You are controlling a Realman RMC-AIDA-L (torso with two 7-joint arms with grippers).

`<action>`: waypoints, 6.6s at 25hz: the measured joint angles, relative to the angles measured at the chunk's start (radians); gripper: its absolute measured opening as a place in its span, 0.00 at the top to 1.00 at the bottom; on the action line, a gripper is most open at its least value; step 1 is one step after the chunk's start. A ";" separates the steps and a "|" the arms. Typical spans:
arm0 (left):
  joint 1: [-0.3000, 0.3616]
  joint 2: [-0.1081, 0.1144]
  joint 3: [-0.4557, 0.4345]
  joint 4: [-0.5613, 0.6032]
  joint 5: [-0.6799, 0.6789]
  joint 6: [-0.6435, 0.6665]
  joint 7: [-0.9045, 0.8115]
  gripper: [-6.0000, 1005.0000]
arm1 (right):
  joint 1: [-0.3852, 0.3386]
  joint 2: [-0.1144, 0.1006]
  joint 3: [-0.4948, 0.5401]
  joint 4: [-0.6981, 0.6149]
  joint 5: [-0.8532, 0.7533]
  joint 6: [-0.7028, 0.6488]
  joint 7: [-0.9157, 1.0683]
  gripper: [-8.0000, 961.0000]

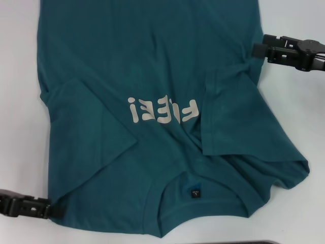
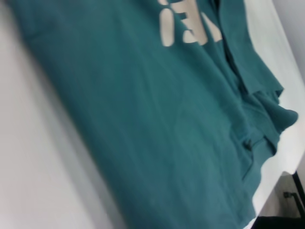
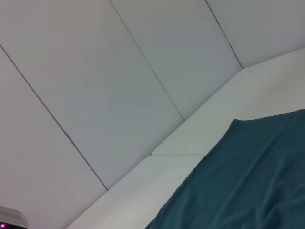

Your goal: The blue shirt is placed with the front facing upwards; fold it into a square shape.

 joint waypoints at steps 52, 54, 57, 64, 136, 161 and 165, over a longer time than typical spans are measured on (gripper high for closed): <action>-0.121 -0.045 0.037 0.009 0.102 0.006 -0.039 0.10 | -0.005 0.000 0.000 0.000 0.003 -0.004 0.000 0.05; -0.111 -0.040 0.037 0.006 0.104 0.002 -0.042 0.10 | -0.005 0.000 -0.001 0.000 0.003 -0.003 0.000 0.05; -0.096 -0.033 0.036 0.002 0.105 -0.002 -0.046 0.10 | -0.005 0.000 -0.001 0.001 0.002 -0.002 0.000 0.05; -0.076 -0.013 0.037 0.007 0.107 -0.003 -0.066 0.10 | -0.003 0.000 0.000 0.002 0.001 -0.002 0.000 0.05; -0.106 -0.011 0.052 0.009 0.156 -0.071 -0.099 0.99 | -0.092 -0.073 -0.005 -0.046 -0.313 -0.122 0.413 0.05; -0.127 -0.016 0.061 0.012 0.156 -0.095 -0.099 1.00 | -0.184 -0.079 0.003 -0.040 -0.430 -0.096 0.439 0.05; -0.128 -0.016 0.061 0.015 0.156 -0.098 -0.098 0.99 | -0.178 -0.078 0.000 -0.040 -0.431 -0.095 0.442 0.05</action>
